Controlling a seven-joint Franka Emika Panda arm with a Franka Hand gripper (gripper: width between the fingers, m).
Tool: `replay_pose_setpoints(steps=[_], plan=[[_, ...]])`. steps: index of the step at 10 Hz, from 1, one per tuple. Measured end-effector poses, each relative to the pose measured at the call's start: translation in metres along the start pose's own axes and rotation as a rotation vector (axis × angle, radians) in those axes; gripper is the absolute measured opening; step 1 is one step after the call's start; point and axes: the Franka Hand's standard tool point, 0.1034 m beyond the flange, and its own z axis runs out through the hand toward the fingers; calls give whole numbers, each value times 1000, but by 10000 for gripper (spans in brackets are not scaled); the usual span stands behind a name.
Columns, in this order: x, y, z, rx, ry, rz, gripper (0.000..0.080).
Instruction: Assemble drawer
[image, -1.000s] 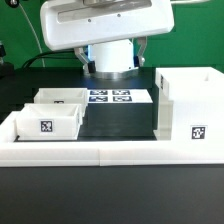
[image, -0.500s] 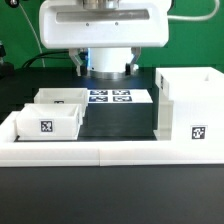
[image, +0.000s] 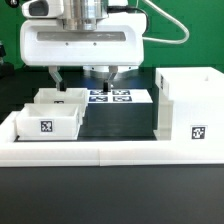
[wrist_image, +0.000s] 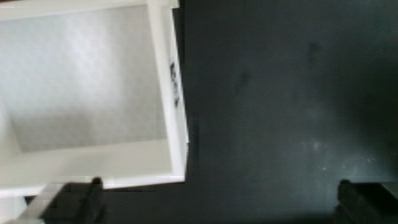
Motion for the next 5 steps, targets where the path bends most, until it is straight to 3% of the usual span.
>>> replay_pose_setpoints(steps=[3, 5], plan=[[2, 6, -3, 8, -31, -108, 649], [-7, 12, 9, 2, -17, -137, 649]])
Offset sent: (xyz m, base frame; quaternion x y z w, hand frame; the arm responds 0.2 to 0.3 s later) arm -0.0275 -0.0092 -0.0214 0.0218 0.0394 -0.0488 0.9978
